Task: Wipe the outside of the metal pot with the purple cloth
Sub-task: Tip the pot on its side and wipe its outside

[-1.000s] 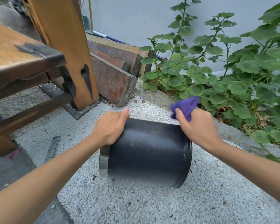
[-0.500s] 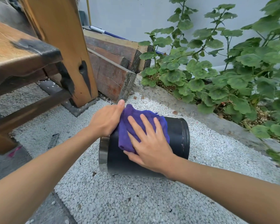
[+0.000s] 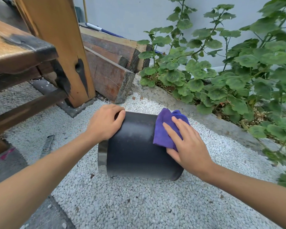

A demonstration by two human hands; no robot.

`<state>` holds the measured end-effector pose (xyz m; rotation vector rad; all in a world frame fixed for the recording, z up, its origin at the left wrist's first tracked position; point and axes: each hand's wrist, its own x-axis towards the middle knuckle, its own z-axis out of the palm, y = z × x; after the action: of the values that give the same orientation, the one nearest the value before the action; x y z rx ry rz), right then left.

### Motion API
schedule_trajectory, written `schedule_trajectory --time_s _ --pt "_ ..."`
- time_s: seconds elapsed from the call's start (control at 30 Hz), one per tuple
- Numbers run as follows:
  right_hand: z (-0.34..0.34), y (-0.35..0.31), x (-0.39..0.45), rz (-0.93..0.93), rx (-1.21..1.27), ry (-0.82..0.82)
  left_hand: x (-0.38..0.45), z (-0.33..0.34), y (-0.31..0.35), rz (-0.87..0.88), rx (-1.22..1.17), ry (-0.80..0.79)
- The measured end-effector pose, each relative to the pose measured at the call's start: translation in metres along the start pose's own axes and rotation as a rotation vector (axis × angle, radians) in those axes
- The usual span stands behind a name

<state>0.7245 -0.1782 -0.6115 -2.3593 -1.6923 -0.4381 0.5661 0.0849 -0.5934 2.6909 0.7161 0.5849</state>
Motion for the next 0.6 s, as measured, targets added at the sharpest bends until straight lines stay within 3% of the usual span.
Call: schedule_trajectory --time_s 0.2,0.3,0.47,0.6 --pt "-0.012 -0.002 0.022 0.169 0.357 0.127 -0.009 0.004 -0.002 -0.092 -0.289 0.069" --pt "-0.014 -0.028 0.037 0.009 0.423 0.167 -0.008 0.004 -0.001 -0.147 -0.381 0.069" --pt "-0.004 -0.052 0.043 -0.225 0.250 -0.078 -0.008 0.004 0.001 -0.052 -0.230 0.046" --pt "-0.004 -0.026 0.042 -0.196 0.141 -0.118 -0.010 0.004 0.003 0.010 -0.012 0.063"
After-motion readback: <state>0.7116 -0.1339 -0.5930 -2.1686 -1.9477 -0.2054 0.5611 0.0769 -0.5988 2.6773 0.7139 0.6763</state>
